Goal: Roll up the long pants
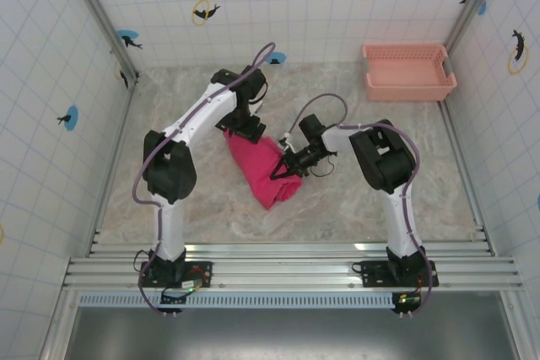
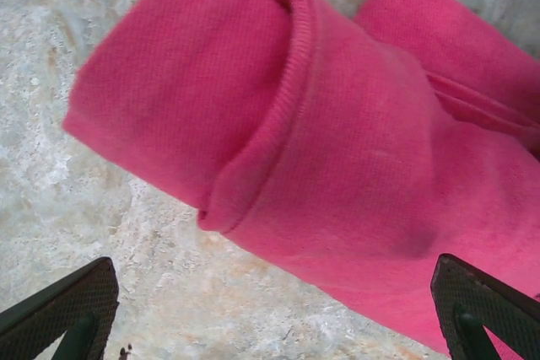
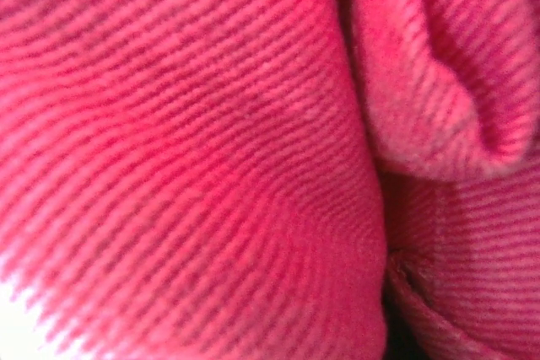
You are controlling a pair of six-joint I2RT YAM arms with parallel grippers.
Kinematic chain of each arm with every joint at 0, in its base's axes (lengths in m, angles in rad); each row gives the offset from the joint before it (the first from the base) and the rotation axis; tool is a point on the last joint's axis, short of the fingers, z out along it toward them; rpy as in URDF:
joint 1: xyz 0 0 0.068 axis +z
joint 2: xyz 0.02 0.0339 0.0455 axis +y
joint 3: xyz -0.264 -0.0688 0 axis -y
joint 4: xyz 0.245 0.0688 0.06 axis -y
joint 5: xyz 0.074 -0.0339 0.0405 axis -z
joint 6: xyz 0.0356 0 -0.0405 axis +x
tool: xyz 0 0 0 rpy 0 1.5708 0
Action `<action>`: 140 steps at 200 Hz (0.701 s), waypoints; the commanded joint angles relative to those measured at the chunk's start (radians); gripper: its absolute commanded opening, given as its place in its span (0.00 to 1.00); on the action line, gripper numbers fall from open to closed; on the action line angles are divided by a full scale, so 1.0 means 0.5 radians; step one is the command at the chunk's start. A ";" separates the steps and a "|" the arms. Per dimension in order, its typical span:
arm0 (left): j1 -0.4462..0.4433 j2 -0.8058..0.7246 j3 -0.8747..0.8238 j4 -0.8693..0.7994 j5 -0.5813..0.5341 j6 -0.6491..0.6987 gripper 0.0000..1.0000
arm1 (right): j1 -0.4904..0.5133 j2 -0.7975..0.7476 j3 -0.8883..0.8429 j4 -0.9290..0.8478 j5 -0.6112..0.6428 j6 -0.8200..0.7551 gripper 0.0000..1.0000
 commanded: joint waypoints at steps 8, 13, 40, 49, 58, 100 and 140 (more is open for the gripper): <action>-0.035 0.076 -0.013 -0.036 0.023 0.049 0.98 | 0.013 0.189 -0.002 -0.128 0.273 0.024 0.26; -0.036 0.104 -0.024 -0.030 0.025 0.037 0.97 | 0.012 0.202 0.024 -0.193 0.295 -0.017 0.27; -0.036 0.324 -0.048 -0.076 -0.006 0.033 0.98 | -0.006 0.046 0.101 -0.429 0.529 -0.201 0.57; -0.033 0.383 -0.060 -0.075 0.004 0.039 0.98 | -0.018 -0.052 0.124 -0.512 0.659 -0.255 0.65; -0.031 0.425 -0.067 -0.072 0.018 0.040 0.97 | -0.031 -0.154 0.169 -0.621 0.832 -0.317 0.68; -0.015 0.573 0.040 -0.092 0.101 0.037 0.97 | 0.117 -0.730 0.248 -0.882 1.795 -0.554 0.83; -0.011 0.686 0.211 -0.175 0.108 0.089 0.98 | 0.671 -0.969 0.192 -0.918 2.496 -0.791 0.91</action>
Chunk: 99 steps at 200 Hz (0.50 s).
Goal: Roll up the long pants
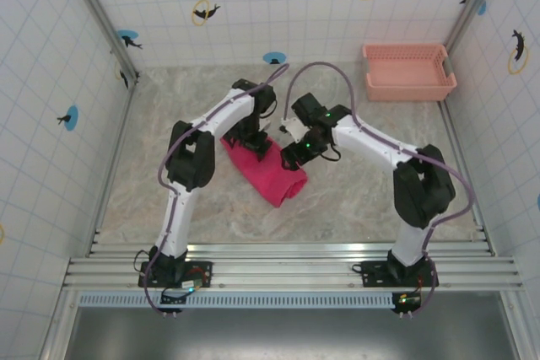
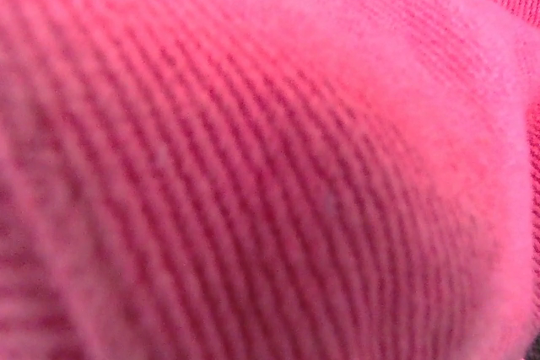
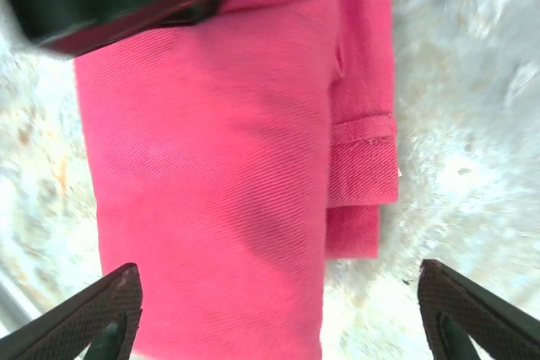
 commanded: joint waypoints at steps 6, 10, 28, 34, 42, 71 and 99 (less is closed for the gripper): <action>0.011 0.194 0.054 -0.017 -0.011 0.059 0.98 | 0.417 -0.077 -0.007 -0.113 0.670 -0.204 0.92; 0.011 0.198 0.063 -0.024 -0.011 0.063 0.97 | 0.467 -0.072 -0.013 -0.095 0.704 -0.196 0.92; 0.015 0.222 0.097 -0.045 0.004 0.071 0.97 | 0.657 -0.029 -0.036 0.015 0.789 -0.160 0.93; 0.016 0.228 0.107 -0.054 0.004 0.078 0.97 | 0.696 -0.003 -0.044 0.055 0.768 -0.162 0.93; 0.014 0.229 0.109 -0.058 0.005 0.084 0.97 | 0.750 0.049 -0.024 0.079 0.839 -0.131 0.93; 0.017 0.229 0.107 -0.081 0.005 0.106 0.98 | 0.867 0.276 0.001 0.171 1.006 -0.212 0.94; 0.017 0.221 0.090 -0.090 0.011 0.126 0.97 | 0.877 0.550 0.112 0.136 1.203 -0.228 0.94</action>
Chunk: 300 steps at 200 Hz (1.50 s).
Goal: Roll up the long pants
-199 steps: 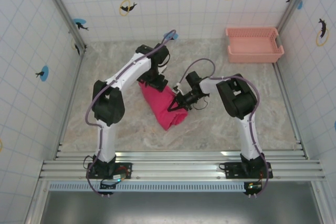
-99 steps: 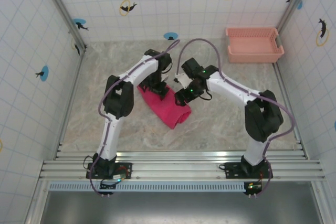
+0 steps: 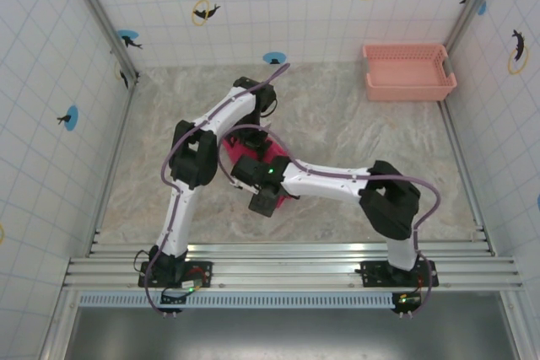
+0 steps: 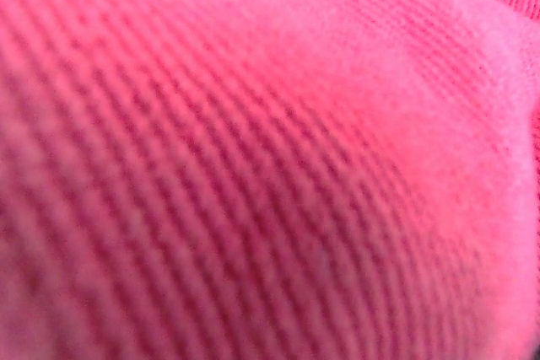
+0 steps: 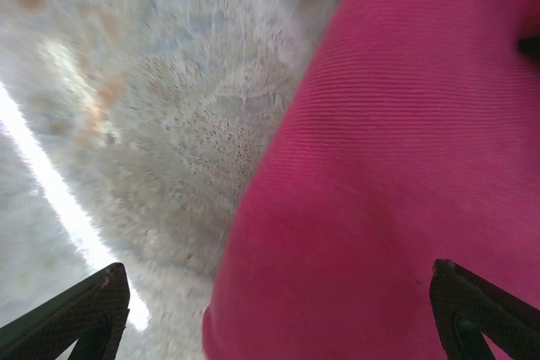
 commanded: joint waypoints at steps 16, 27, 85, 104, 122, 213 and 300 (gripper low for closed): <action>0.010 0.125 -0.062 0.031 -0.009 0.077 0.98 | -0.002 0.287 0.090 0.078 0.451 -0.045 0.95; 0.010 0.121 -0.081 0.033 -0.003 0.080 0.98 | -0.018 0.324 0.084 0.129 0.511 -0.060 0.94; 0.011 0.050 -0.162 0.046 0.068 0.146 0.98 | -0.321 0.680 0.511 -0.201 -0.053 -0.172 0.98; 0.015 0.009 -0.183 0.060 0.107 0.151 0.97 | -0.425 0.839 0.649 -0.340 -0.300 -0.218 1.00; 0.024 -0.008 -0.166 0.060 0.132 0.138 0.97 | -0.518 0.879 0.690 -0.391 -0.441 -0.223 0.72; 0.369 -0.449 0.331 0.010 0.045 -0.112 0.97 | -0.974 0.610 0.857 -0.486 -1.165 -0.063 0.00; 0.632 -0.887 -0.013 0.578 0.296 -0.385 0.97 | -1.611 0.435 1.573 -0.450 -1.541 0.417 0.00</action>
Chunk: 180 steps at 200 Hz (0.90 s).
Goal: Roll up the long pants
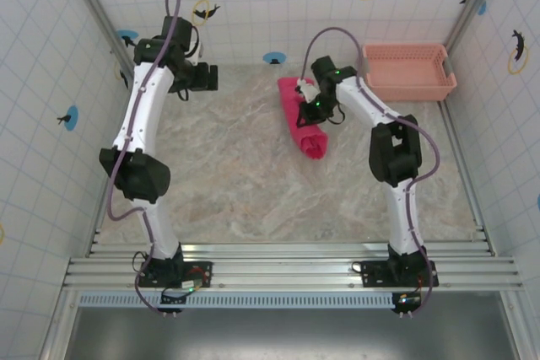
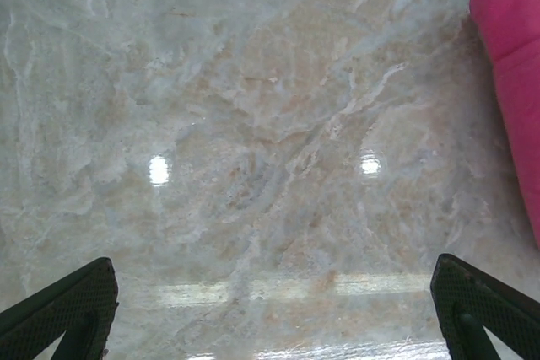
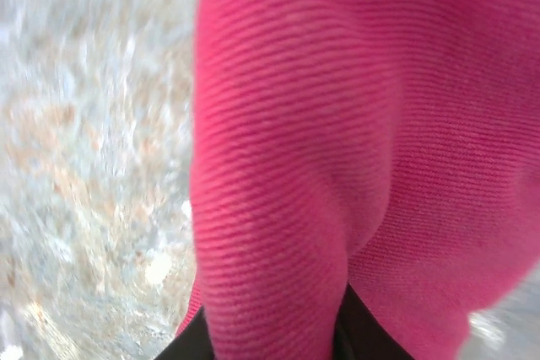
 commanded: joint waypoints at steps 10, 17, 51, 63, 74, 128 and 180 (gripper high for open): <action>-0.032 -0.094 -0.332 0.275 0.178 -0.110 0.97 | -0.176 -0.152 0.494 0.092 -0.132 0.305 0.00; -0.032 -0.117 -0.374 0.298 0.180 -0.108 0.98 | -0.237 -0.149 0.584 0.131 -0.141 0.366 0.00; -0.011 -0.206 -0.497 0.346 0.128 -0.042 0.97 | -0.516 -0.154 0.802 0.337 -0.044 0.605 0.00; 0.001 -0.216 -0.528 0.336 0.129 -0.017 0.97 | -0.615 -0.151 0.802 0.465 -0.038 0.688 0.00; 0.012 -0.217 -0.542 0.305 0.115 -0.001 0.97 | -0.703 -0.147 0.799 0.562 0.009 0.768 0.00; 0.047 -0.175 -0.525 0.180 0.092 0.057 0.97 | -0.992 -0.025 0.797 0.918 0.217 1.102 0.00; 0.062 -0.126 -0.467 0.119 0.068 0.042 0.98 | -1.070 0.203 0.649 1.229 0.419 1.392 0.00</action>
